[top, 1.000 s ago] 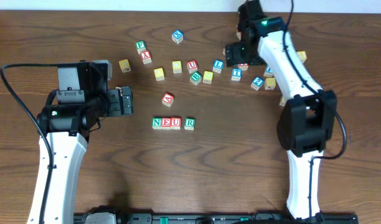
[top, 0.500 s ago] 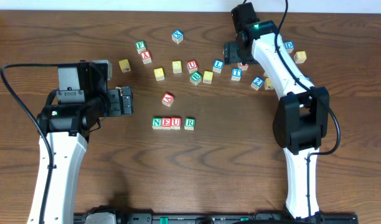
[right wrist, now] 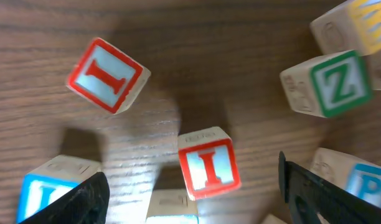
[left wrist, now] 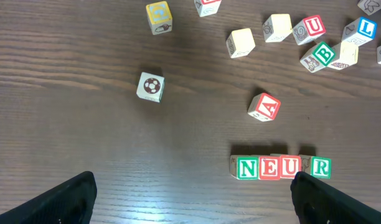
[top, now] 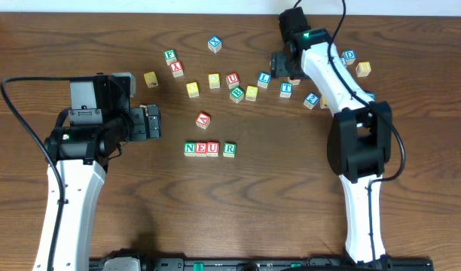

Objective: Spell out NEURIPS
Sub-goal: 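Lower the right gripper and grasp the red I block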

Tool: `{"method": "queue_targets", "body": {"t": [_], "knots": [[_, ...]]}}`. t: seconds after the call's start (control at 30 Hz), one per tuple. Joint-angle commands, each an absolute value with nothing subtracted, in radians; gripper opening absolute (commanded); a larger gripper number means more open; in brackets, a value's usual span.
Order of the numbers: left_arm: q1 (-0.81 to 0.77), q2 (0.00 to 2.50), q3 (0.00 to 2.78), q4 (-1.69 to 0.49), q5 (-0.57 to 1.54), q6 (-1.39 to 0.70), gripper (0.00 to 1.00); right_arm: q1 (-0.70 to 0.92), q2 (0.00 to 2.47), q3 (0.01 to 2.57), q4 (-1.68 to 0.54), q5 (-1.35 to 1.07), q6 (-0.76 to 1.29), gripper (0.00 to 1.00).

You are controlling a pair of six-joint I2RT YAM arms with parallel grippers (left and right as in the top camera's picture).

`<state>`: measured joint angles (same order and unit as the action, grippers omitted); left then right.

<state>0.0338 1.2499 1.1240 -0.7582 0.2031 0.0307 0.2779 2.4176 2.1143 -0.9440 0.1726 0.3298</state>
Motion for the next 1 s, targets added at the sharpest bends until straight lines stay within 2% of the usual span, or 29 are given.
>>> {"method": "queue_targets", "body": {"t": [0.0, 0.23, 0.4, 0.5, 0.6, 0.97], "knots": [[0.038, 1.248, 1.147, -0.759, 0.197, 0.041, 0.98, 0.266, 2.44, 2.131, -0.937, 0.174, 0.342, 0.83], [0.038, 1.248, 1.147, -0.759, 0.197, 0.041, 0.98, 0.249, 2.441, 2.131, -0.926, 0.173, 0.263, 0.82], [0.038, 1.248, 1.147, -0.759, 0.197, 0.041, 0.98, 0.244, 2.441, 2.131, -0.923, 0.125, 0.15, 0.73], [0.038, 1.248, 1.147, -0.759, 0.197, 0.041, 0.98, 0.244, 2.441, 2.131, -0.923, 0.123, 0.147, 0.64], [0.038, 1.248, 1.147, -0.759, 0.197, 0.041, 0.98, 0.243, 2.441, 2.13, -0.922, 0.121, 0.147, 0.61], [0.038, 1.248, 1.147, -0.759, 0.197, 0.041, 0.98, 0.241, 2.441, 2.099, -0.9, 0.121, 0.141, 0.61]]}}
